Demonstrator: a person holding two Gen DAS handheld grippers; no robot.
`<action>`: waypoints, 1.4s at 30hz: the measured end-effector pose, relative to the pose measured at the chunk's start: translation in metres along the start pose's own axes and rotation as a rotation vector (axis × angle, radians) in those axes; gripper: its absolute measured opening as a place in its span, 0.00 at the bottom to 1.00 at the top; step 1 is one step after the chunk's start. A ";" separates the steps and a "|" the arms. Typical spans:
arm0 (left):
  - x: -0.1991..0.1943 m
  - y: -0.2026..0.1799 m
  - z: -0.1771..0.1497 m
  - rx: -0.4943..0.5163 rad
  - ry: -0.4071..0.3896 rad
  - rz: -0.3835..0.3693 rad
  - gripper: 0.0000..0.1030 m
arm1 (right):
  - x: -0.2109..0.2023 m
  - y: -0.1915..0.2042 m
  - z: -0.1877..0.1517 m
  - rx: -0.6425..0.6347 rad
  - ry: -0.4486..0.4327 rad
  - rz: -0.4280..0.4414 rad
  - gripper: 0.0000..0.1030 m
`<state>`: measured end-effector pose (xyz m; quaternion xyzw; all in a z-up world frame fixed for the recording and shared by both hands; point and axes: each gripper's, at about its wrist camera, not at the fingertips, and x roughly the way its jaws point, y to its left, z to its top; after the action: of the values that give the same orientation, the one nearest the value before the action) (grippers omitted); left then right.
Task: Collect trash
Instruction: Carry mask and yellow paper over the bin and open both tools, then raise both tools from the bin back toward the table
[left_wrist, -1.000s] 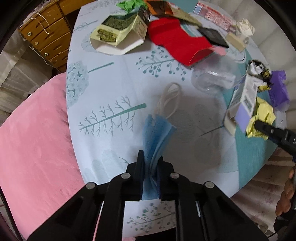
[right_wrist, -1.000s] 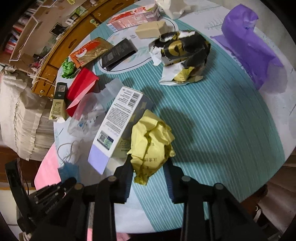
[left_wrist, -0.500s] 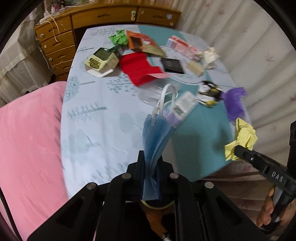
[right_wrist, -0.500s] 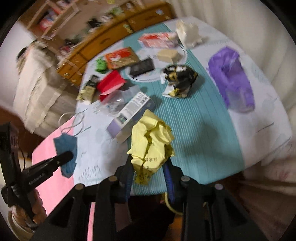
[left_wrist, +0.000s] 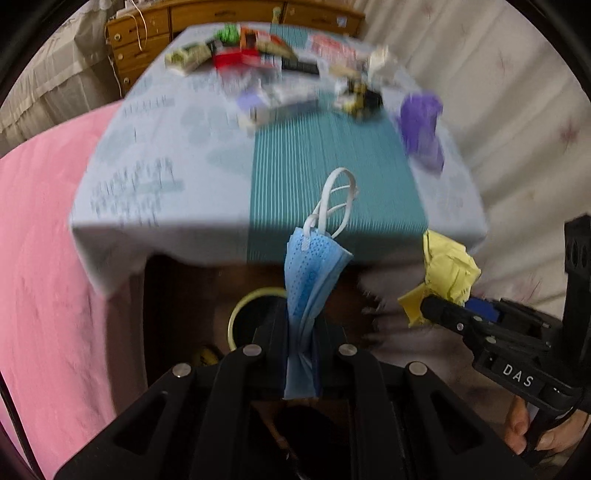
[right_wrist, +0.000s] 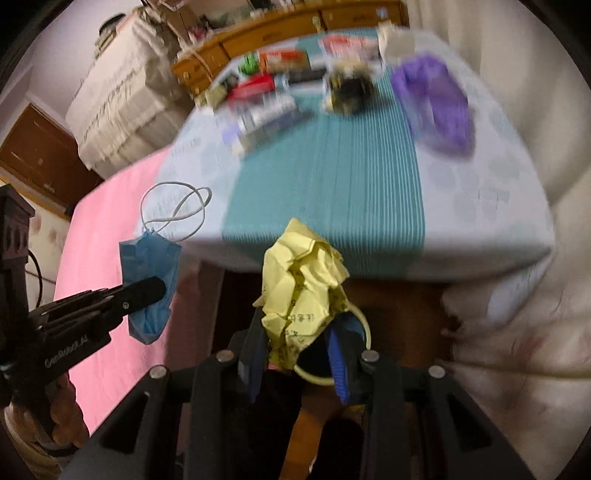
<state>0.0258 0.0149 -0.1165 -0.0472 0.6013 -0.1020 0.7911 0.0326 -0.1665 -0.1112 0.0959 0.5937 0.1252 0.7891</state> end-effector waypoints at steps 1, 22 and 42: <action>0.011 -0.002 -0.011 0.005 0.030 0.011 0.08 | 0.008 -0.003 -0.008 -0.002 0.020 -0.002 0.29; 0.257 0.067 -0.114 0.019 0.275 0.089 0.14 | 0.272 -0.052 -0.149 0.128 0.261 -0.128 0.31; 0.327 0.102 -0.112 0.017 0.152 0.141 0.90 | 0.354 -0.088 -0.155 0.170 0.144 -0.169 0.77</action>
<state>0.0127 0.0486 -0.4753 0.0098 0.6604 -0.0545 0.7489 -0.0158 -0.1393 -0.5036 0.1029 0.6631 0.0144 0.7413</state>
